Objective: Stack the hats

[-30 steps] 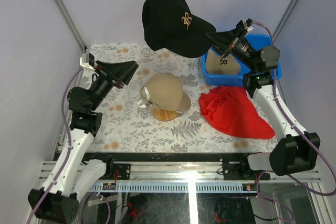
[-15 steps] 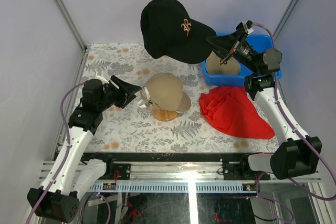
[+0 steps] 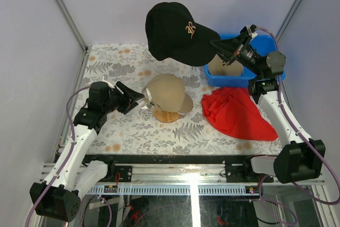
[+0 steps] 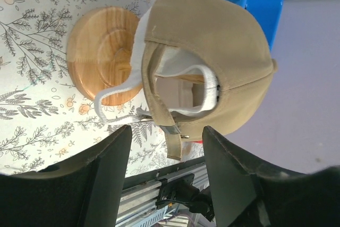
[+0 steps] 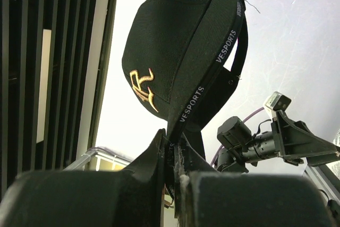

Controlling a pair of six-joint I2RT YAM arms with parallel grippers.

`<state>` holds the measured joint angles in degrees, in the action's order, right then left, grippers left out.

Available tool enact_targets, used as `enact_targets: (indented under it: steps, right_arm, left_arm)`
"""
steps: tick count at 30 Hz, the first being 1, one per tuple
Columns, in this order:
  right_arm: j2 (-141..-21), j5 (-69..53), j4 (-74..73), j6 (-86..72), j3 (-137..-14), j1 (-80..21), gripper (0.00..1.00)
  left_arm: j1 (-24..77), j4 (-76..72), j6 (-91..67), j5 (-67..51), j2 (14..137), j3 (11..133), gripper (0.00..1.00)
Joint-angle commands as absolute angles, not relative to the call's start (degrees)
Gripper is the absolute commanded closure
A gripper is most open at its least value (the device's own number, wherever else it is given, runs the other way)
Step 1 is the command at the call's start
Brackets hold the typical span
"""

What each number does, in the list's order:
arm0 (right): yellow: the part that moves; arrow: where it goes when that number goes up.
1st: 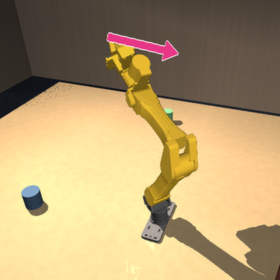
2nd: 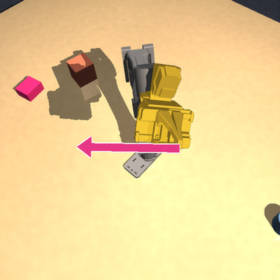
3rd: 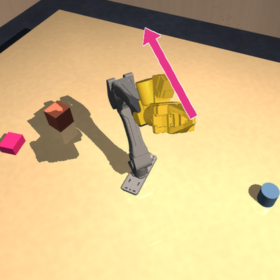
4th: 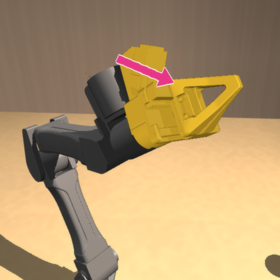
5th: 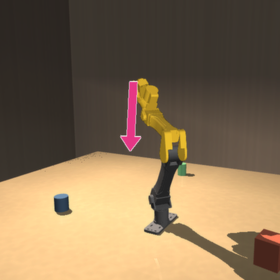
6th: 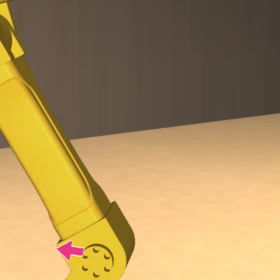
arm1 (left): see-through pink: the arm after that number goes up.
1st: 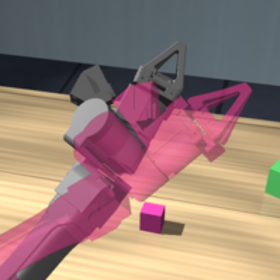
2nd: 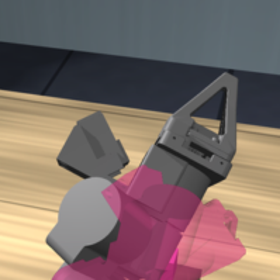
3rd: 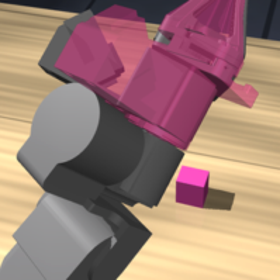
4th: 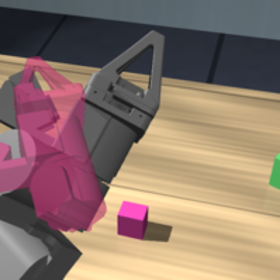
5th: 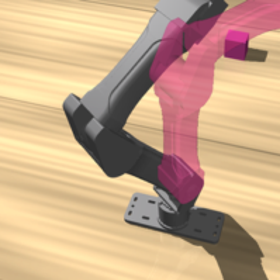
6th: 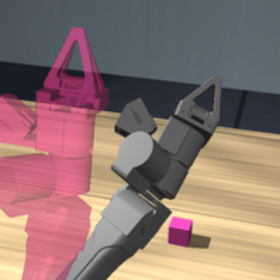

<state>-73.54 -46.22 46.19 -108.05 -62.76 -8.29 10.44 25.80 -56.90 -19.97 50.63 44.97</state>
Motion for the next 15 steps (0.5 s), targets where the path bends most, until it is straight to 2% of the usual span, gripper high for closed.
enact_targets:
  steps: [1, 15]
  right_arm:
    - [-71.0, -46.9, 51.0, -109.0, -62.9, -7.7, 1.0]
    - [-69.9, -46.9, 51.3, -109.2, -60.9, -6.6, 1.0]
  left_arm:
    - [10.1, 24.3, -57.2, -21.2, 51.8, 43.4, 0.46]
    - [10.3, 14.6, -61.7, -22.2, 56.3, 42.7, 0.56]
